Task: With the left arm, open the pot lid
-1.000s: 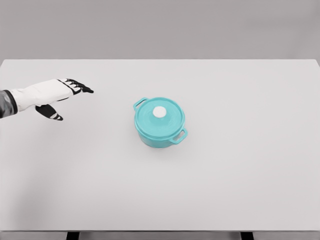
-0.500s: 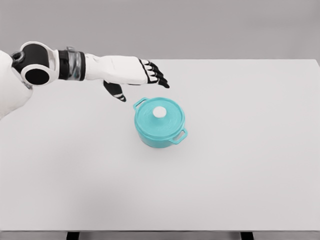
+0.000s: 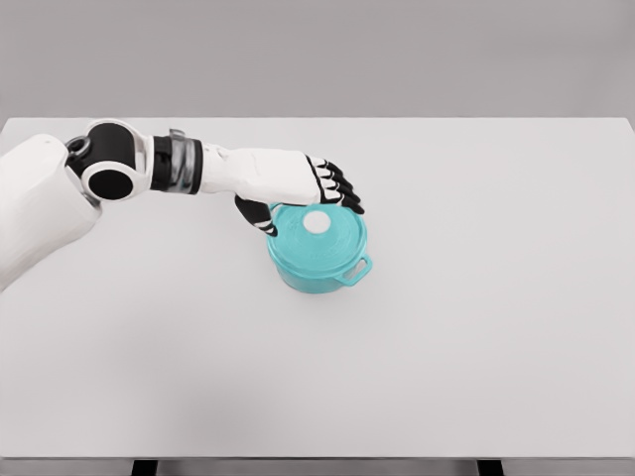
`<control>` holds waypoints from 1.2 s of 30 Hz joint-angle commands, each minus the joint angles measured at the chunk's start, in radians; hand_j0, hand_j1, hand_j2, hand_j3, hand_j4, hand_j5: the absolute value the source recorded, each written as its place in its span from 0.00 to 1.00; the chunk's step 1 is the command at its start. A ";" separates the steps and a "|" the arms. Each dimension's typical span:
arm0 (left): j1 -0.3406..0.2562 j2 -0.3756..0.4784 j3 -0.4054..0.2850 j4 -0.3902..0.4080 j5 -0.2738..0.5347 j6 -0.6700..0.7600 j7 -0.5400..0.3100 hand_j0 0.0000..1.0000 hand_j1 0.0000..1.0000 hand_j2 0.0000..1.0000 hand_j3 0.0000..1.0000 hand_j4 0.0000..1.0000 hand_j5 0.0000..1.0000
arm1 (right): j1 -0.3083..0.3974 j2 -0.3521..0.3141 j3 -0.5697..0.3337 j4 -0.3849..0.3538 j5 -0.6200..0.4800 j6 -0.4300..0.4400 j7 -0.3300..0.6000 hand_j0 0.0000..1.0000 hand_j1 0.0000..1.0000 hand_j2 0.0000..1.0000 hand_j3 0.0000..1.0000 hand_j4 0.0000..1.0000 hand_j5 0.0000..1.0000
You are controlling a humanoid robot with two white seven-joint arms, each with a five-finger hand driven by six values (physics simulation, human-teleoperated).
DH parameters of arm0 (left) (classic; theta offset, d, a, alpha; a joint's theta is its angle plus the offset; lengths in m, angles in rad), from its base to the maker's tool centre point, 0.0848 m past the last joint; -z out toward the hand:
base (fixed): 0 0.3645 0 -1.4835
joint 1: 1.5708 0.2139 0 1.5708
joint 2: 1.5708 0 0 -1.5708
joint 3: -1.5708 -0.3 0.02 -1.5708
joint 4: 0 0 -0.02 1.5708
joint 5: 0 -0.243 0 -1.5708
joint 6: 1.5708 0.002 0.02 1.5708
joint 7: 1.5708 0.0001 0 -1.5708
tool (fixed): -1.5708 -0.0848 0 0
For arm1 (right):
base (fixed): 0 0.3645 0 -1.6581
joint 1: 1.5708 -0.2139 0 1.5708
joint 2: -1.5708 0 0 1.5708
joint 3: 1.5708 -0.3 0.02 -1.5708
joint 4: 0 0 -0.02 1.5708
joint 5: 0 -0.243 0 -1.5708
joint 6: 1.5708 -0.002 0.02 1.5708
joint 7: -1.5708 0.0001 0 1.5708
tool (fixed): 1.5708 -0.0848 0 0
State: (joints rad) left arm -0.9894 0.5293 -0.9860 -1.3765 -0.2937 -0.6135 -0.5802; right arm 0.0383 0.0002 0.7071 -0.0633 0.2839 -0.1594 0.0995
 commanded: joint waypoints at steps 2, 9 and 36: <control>0.000 -0.005 -0.002 0.004 -0.019 0.003 -0.001 0.97 0.97 0.97 0.97 0.97 0.97 | 0.000 0.000 0.000 0.000 0.000 0.000 0.000 1.00 1.00 1.00 1.00 1.00 1.00; 0.000 -0.015 -0.002 0.005 -0.035 0.003 -0.001 0.89 0.89 0.89 0.89 0.89 0.89 | 0.000 0.000 0.000 -0.001 0.000 0.000 0.000 1.00 1.00 1.00 1.00 1.00 1.00; 0.006 -0.041 -0.003 0.025 -0.105 0.003 0.000 0.89 0.89 0.89 0.89 0.89 0.89 | 0.000 0.000 0.000 0.000 0.000 0.000 0.000 1.00 1.00 1.00 1.00 1.00 1.00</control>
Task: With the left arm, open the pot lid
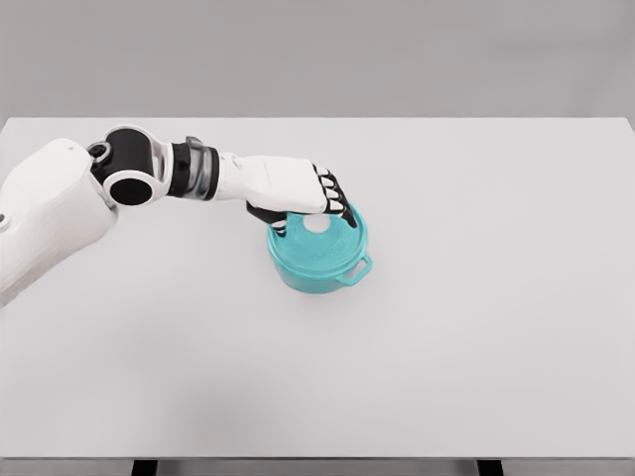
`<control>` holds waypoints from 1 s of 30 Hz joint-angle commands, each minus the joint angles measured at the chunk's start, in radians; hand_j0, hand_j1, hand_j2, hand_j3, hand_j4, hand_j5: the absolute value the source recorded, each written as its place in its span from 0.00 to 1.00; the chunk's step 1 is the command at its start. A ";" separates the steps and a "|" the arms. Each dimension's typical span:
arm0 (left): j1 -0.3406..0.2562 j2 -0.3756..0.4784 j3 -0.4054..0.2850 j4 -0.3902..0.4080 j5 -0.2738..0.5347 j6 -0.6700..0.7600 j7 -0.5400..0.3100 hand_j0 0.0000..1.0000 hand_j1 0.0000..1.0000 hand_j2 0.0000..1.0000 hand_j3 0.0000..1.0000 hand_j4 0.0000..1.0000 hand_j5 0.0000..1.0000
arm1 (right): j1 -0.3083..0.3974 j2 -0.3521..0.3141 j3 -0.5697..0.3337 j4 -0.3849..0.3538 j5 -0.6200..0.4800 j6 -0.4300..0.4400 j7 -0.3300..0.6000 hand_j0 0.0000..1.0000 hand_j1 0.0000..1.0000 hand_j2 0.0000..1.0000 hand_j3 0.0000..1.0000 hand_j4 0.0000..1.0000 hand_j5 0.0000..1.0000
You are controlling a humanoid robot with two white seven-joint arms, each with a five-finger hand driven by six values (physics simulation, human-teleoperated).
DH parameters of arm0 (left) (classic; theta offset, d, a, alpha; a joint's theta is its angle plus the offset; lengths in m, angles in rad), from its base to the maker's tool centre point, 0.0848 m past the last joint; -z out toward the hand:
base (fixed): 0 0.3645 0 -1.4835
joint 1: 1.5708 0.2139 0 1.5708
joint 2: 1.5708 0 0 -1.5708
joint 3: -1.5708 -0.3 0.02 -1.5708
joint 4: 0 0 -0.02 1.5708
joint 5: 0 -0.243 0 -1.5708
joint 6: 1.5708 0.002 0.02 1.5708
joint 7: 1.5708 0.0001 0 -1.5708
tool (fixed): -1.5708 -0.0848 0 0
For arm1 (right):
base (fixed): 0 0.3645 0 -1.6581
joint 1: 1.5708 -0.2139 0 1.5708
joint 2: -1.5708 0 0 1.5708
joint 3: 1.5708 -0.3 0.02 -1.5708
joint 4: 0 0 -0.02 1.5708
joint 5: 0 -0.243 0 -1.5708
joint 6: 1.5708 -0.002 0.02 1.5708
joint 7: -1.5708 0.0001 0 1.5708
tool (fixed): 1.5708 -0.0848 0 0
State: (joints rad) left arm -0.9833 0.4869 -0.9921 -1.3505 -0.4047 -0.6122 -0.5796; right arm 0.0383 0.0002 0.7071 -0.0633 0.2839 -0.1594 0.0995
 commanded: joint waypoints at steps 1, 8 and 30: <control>0.000 0.001 0.003 -0.001 0.006 0.001 0.000 0.89 0.89 0.89 0.89 0.89 0.89 | 0.000 0.000 0.000 0.000 0.000 0.000 0.000 1.00 1.00 1.00 1.00 1.00 1.00; 0.000 0.004 0.000 -0.006 0.006 0.001 0.000 0.76 0.76 0.76 0.76 0.76 0.76 | 0.000 0.000 0.000 0.000 0.000 0.000 0.000 1.00 1.00 1.00 1.00 1.00 1.00; 0.006 0.009 -0.006 -0.006 0.004 0.001 -0.002 0.45 0.45 0.45 0.45 0.45 0.45 | 0.000 0.000 0.000 -0.001 0.000 0.000 0.000 1.00 1.00 1.00 1.00 1.00 1.00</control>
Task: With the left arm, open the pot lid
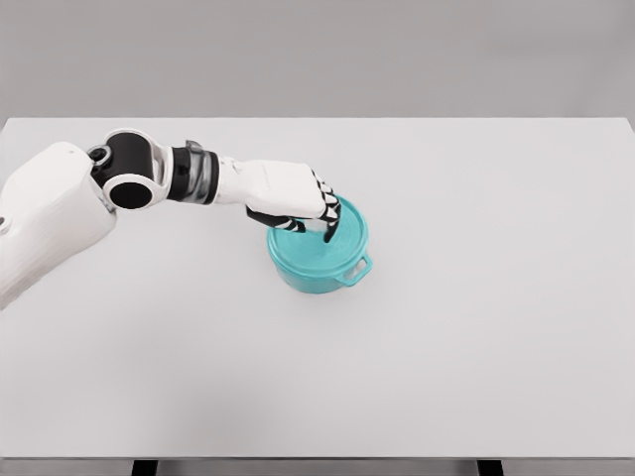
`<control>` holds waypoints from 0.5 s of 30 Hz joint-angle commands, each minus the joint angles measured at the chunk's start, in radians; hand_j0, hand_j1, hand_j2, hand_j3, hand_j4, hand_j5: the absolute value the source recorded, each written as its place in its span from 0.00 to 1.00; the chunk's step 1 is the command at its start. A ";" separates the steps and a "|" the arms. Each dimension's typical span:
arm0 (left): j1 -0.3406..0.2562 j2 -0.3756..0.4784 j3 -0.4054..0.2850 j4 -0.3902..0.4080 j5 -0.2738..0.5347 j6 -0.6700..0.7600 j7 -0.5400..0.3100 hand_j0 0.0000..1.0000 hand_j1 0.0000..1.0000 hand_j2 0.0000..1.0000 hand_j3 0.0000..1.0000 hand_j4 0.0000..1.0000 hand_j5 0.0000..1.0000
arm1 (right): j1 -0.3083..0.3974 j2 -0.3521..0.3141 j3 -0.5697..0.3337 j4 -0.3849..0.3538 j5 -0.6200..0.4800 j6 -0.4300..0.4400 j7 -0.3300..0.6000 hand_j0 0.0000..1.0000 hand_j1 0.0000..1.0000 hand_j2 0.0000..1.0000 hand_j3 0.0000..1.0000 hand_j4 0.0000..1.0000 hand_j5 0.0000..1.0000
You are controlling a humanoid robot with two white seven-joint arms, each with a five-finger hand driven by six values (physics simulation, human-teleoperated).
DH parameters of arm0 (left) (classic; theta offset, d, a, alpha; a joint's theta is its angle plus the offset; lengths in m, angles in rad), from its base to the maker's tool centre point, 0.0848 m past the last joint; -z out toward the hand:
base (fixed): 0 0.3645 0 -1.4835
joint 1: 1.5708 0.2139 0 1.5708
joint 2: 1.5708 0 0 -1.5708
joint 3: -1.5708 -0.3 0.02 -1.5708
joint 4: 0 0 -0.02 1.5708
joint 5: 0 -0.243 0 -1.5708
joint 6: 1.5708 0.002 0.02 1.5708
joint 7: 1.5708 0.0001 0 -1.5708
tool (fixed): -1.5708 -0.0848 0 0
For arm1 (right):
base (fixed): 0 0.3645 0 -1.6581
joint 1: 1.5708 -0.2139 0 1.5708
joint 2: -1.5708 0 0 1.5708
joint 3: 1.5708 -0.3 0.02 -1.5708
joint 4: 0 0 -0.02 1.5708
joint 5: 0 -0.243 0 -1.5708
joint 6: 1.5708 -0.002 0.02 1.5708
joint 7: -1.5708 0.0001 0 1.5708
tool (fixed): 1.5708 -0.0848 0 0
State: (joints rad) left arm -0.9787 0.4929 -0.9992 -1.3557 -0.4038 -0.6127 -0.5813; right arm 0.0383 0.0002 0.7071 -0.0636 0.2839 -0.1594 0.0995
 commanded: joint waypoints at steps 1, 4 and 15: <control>0.000 0.004 0.002 0.000 0.003 0.002 0.000 0.42 0.42 0.42 0.42 0.42 0.42 | 0.000 0.000 0.000 -0.001 0.000 0.000 0.000 1.00 1.00 1.00 1.00 1.00 1.00; -0.008 0.027 0.008 -0.003 0.017 0.002 0.000 0.41 0.41 0.41 0.41 0.41 0.41 | 0.000 0.000 0.000 0.001 0.000 0.000 0.000 1.00 1.00 1.00 1.00 1.00 1.00; -0.018 0.303 0.019 -0.037 0.046 0.002 -0.002 0.40 0.40 0.40 0.40 0.40 0.40 | 0.000 0.000 0.000 0.001 0.000 0.000 0.000 1.00 1.00 1.00 1.00 1.00 1.00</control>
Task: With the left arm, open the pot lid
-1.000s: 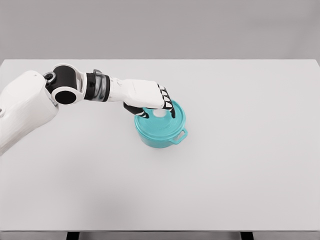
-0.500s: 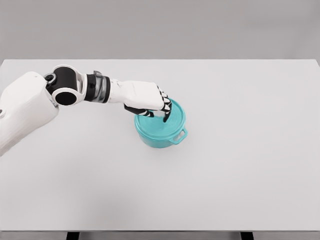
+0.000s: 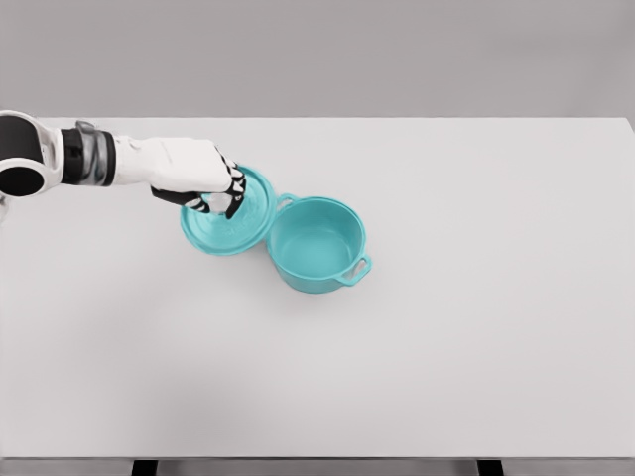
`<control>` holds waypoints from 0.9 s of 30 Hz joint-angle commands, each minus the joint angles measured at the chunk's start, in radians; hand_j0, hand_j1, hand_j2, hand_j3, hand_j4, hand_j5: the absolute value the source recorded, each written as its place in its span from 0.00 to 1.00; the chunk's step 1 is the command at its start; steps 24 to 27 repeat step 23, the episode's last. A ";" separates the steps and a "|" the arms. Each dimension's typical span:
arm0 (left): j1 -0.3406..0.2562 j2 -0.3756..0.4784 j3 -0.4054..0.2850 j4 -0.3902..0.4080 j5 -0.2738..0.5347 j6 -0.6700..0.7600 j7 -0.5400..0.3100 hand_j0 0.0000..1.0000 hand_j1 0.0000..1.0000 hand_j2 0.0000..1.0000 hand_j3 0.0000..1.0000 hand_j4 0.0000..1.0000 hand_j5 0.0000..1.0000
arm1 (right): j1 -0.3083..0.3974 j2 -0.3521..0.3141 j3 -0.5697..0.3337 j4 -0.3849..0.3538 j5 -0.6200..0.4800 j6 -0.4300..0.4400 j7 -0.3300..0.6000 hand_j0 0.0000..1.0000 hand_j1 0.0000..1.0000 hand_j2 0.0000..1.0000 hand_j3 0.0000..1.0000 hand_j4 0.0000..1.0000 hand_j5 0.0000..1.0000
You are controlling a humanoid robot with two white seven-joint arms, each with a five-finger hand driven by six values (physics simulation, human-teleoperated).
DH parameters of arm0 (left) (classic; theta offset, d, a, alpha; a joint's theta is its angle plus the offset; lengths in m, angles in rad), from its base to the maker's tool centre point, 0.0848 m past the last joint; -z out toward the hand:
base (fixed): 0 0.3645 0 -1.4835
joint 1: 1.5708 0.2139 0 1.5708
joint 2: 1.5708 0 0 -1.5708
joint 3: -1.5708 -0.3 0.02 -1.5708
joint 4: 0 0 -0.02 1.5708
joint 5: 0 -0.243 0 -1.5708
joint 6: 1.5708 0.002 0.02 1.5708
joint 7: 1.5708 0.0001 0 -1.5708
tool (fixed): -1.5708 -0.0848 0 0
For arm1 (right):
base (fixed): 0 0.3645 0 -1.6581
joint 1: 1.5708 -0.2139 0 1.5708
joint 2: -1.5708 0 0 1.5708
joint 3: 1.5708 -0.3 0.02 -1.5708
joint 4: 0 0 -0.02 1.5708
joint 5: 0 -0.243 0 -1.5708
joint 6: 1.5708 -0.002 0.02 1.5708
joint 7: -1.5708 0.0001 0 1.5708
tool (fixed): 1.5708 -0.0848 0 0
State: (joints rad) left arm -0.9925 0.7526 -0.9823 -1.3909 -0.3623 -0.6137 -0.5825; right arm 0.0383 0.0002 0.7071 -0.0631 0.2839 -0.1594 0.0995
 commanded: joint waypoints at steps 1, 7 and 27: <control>0.002 0.065 0.002 0.000 0.002 0.003 0.000 0.41 0.41 0.41 0.41 0.41 0.41 | 0.000 0.000 0.000 0.000 0.000 0.000 0.000 1.00 1.00 1.00 1.00 1.00 1.00; 0.017 0.080 0.001 0.007 0.000 0.003 -0.002 0.47 0.47 0.47 0.47 0.47 0.47 | 0.000 0.000 0.000 0.000 0.000 0.000 0.000 1.00 1.00 1.00 1.00 1.00 1.00; 0.029 0.080 0.045 0.533 0.071 0.003 0.013 1.00 1.00 1.00 1.00 1.00 1.00 | 0.000 0.000 0.000 0.000 0.000 0.000 0.000 1.00 1.00 1.00 1.00 1.00 1.00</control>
